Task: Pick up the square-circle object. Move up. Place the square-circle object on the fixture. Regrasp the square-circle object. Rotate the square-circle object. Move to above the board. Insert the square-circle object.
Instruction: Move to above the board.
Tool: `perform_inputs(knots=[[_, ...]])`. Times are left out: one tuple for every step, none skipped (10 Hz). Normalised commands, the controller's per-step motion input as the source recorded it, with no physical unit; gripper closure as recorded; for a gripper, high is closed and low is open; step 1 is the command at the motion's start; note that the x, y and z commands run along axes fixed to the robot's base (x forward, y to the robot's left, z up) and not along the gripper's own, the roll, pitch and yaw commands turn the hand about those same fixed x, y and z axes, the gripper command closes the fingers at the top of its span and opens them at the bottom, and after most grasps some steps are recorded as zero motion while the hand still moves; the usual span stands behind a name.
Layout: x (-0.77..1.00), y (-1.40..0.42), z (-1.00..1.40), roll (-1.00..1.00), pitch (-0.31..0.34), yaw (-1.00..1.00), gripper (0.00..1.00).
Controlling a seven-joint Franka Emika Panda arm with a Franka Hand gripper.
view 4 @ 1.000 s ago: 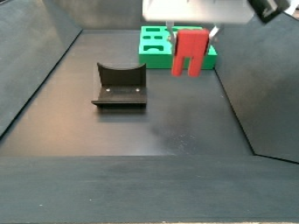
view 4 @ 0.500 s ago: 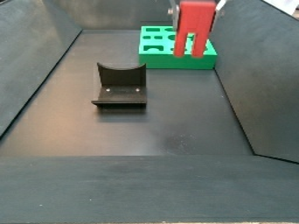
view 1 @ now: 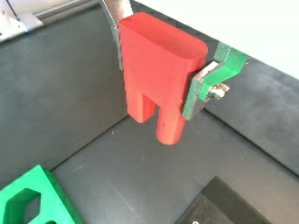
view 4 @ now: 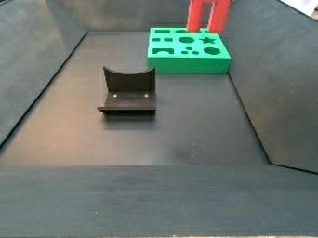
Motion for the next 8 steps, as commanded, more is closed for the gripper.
perform_inputs(knots=[[0.01,0.03,0.84,0.06,0.091,0.01,1.00],[0.01,0.02,0.63,0.06,0.088,0.02,1.00],[0.01,0.01,0.41,0.06,0.089,0.02,1.00],[0.00,0.00,0.26,0.07,0.090,0.02,1.00],[0.16,-1.00,0.14,0.20,0.345,-0.26,1.00],[0.17,-1.00,0.13,0.20,0.333,-0.25,1.00],[0.18,-1.00,0.14,0.16,0.292,-0.12,1.00],[0.19,-1.00,0.14,0.08,0.236,-0.06,1.00]])
